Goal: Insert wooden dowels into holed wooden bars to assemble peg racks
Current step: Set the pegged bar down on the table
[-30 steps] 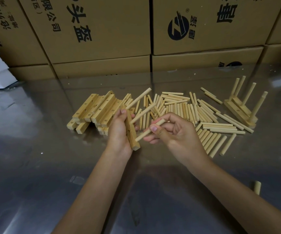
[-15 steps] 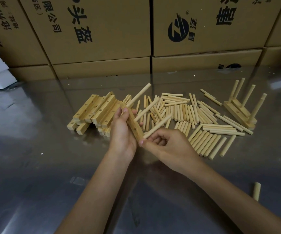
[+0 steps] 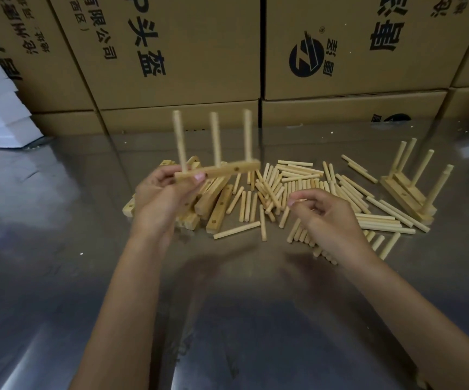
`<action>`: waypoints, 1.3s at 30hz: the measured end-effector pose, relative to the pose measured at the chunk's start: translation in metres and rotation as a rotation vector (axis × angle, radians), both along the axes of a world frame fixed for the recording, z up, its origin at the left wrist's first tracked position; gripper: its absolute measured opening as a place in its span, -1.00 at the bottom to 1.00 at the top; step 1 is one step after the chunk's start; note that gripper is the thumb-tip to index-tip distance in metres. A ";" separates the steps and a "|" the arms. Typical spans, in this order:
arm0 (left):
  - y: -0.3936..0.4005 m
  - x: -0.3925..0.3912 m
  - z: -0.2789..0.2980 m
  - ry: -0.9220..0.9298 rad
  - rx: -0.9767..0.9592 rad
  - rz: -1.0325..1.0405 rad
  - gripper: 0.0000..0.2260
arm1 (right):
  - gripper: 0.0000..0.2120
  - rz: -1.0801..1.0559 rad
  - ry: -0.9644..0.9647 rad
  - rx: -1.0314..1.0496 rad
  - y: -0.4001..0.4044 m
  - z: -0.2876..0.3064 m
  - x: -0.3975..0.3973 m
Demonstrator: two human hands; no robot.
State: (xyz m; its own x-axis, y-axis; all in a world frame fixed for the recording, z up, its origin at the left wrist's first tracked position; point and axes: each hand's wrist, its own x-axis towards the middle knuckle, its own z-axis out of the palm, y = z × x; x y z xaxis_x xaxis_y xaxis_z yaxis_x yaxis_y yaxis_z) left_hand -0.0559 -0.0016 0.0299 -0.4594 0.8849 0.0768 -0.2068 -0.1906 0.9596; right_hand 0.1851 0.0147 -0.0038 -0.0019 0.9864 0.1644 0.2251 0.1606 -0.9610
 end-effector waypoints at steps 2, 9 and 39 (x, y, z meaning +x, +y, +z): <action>0.000 -0.012 0.002 0.041 -0.015 0.214 -0.70 | -0.93 0.036 -0.029 -0.043 0.002 -0.003 0.001; 0.000 -0.065 -0.012 0.208 -0.053 0.728 -0.72 | -0.88 0.077 -0.062 -0.086 0.002 -0.008 -0.001; -0.006 -0.053 -0.020 0.785 -0.298 0.981 -0.41 | -0.59 0.100 -0.860 0.226 0.019 -0.015 0.035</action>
State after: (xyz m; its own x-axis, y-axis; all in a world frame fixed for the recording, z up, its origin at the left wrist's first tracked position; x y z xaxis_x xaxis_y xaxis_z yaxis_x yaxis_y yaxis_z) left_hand -0.1092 -0.0075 0.0096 -0.8455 0.2344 0.4797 0.5323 0.3000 0.7916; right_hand 0.2201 0.0341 -0.0185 -0.2982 0.9194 0.2566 0.8281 0.3829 -0.4095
